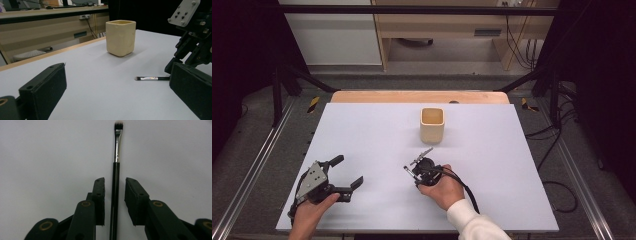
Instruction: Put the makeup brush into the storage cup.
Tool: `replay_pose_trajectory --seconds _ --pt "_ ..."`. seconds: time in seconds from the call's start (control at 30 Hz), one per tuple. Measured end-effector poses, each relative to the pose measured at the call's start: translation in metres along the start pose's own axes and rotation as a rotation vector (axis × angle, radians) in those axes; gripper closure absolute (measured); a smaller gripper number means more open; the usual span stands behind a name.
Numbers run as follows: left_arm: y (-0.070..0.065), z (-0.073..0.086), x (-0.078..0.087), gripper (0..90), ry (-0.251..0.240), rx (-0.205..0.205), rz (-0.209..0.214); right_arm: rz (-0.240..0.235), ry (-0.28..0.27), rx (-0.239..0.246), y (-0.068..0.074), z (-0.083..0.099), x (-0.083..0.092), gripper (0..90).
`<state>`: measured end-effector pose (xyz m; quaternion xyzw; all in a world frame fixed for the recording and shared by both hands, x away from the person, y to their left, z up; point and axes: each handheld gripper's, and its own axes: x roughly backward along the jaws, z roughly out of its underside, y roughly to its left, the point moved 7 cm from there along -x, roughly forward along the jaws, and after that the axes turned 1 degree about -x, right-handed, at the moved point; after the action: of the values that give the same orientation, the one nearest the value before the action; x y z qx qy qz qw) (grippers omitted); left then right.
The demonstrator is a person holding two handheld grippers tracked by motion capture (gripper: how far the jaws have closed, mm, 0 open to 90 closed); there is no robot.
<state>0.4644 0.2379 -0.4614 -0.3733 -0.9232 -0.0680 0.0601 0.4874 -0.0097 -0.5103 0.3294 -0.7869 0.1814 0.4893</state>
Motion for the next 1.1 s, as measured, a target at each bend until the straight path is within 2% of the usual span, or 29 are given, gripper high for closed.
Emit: replay_pose_trajectory --seconds 0.17,0.7,0.73,0.8,1.1 --pt "-0.0003 0.0001 -0.0004 0.6 0.0 -0.001 0.001 0.004 0.002 0.007 -0.0004 0.0011 -0.0011 72.9" --pt "-0.0007 0.0005 -0.0009 0.6 0.006 -0.004 0.001 0.002 0.011 -0.018 0.0002 0.0059 -0.0042 78.8" --pt "-0.0007 0.0005 -0.0009 0.6 0.005 -0.004 0.0 0.004 0.01 -0.003 -0.0011 0.0061 -0.0044 79.4" --pt "-0.0006 0.0005 -0.0011 0.6 0.003 -0.004 0.001 0.002 0.013 -0.018 -0.0005 0.0065 -0.0044 80.6" --pt "-0.0006 -0.0001 -0.001 0.7 0.0 -0.001 0.0 0.002 0.011 -0.024 -0.001 0.0068 -0.0042 83.5"
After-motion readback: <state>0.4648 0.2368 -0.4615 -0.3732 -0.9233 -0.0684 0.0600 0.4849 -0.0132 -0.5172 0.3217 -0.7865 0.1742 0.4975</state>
